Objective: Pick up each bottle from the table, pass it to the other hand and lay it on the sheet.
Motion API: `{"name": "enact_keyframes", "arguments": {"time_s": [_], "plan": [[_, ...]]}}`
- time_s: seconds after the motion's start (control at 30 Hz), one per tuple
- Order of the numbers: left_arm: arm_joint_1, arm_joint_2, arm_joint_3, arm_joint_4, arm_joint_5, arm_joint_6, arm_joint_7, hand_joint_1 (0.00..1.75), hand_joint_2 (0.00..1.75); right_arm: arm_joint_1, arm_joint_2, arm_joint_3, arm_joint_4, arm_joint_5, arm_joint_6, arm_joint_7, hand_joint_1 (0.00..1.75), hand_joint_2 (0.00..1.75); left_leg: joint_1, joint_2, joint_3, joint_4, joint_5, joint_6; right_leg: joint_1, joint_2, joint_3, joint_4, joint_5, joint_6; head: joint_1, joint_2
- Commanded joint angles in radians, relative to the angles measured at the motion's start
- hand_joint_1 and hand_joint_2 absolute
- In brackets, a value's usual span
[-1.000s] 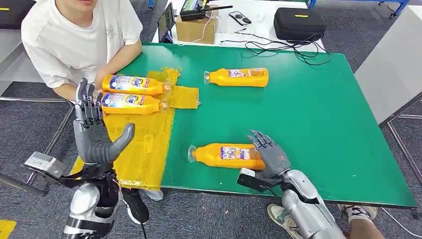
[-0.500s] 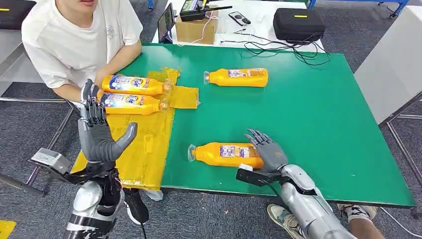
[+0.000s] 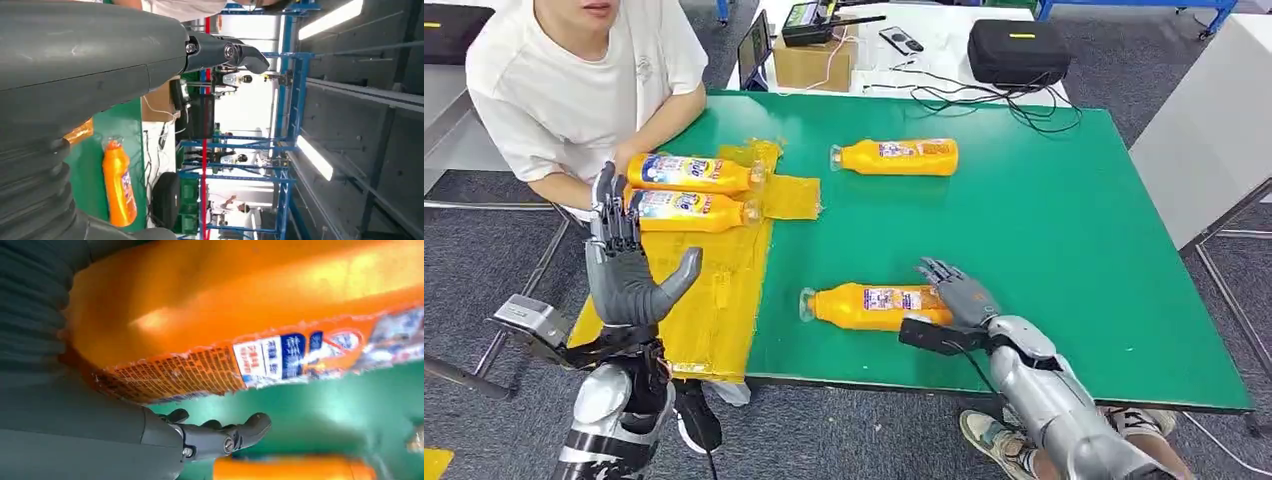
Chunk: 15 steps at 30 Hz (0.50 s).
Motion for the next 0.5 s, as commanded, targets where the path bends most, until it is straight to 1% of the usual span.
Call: {"name": "enact_keyframes", "arguments": {"time_s": [0.03,0.07,0.1,0.13,0.17,0.33,0.37,0.43,0.5], "plan": [[-0.039,0.035,-0.009,0.149,0.014,-0.030,0.027,0.00,1.75,-0.038,-0.021,0.143,0.218,-0.043,0.162,0.029,1.75,1.75,0.002,-0.003,0.005,-0.002,0.001,-0.002,0.002,-0.004,0.006,-0.003,0.000,-0.003,0.000,0.000],[-0.039,0.036,-0.017,0.160,0.023,-0.048,0.037,0.00,1.75,-0.042,-0.026,0.157,0.228,-0.037,0.185,0.033,1.75,1.75,0.001,-0.003,0.006,-0.002,0.000,-0.001,0.001,-0.003,0.005,-0.002,0.000,-0.002,0.000,0.000],[-0.036,0.036,-0.019,0.168,0.043,-0.069,0.053,0.00,1.75,-0.041,-0.030,0.156,0.232,-0.042,0.196,0.037,1.75,1.75,0.002,-0.004,0.008,-0.002,0.001,-0.002,0.002,-0.004,0.005,-0.003,0.000,-0.003,0.000,0.000],[-0.029,0.037,-0.024,0.169,0.050,-0.081,0.051,0.00,1.75,-0.041,-0.033,0.163,0.234,-0.044,0.203,0.040,1.75,1.75,0.001,-0.003,0.011,-0.001,-0.002,-0.002,0.001,-0.003,0.001,-0.002,-0.002,-0.004,0.000,0.000],[-0.027,0.037,-0.024,0.168,0.050,-0.082,0.050,0.00,1.75,-0.042,-0.034,0.167,0.234,-0.043,0.204,0.040,1.75,1.75,0.001,-0.004,0.010,-0.002,0.000,-0.002,0.002,-0.004,0.001,-0.003,-0.002,-0.005,0.000,0.000],[-0.022,0.038,-0.025,0.164,0.049,-0.083,0.049,0.00,1.75,-0.045,-0.032,0.168,0.234,-0.044,0.207,0.041,1.75,1.75,0.003,-0.006,0.013,-0.004,0.000,-0.003,0.003,-0.006,0.006,-0.006,-0.002,-0.004,0.000,0.000],[-0.022,0.038,-0.025,0.164,0.049,-0.083,0.049,0.00,1.75,-0.045,-0.032,0.168,0.234,-0.044,0.207,0.041,1.75,1.75,0.002,-0.004,0.014,-0.002,-0.001,-0.001,0.002,-0.004,0.007,-0.003,-0.003,-0.002,0.000,0.000],[-0.013,0.038,-0.024,0.151,0.049,-0.083,0.050,0.00,1.75,-0.046,-0.032,0.179,0.231,-0.053,0.213,0.046,1.75,1.75,0.003,-0.005,0.014,-0.003,-0.001,-0.002,0.003,-0.005,0.008,-0.005,-0.002,-0.003,-0.001,0.000],[-0.008,0.040,-0.024,0.151,0.045,-0.081,0.048,0.00,1.75,-0.047,-0.032,0.185,0.229,-0.054,0.210,0.045,1.75,1.75,0.002,-0.004,0.015,-0.002,-0.002,-0.001,0.002,-0.004,0.009,-0.004,-0.003,-0.002,-0.001,0.000]]}}
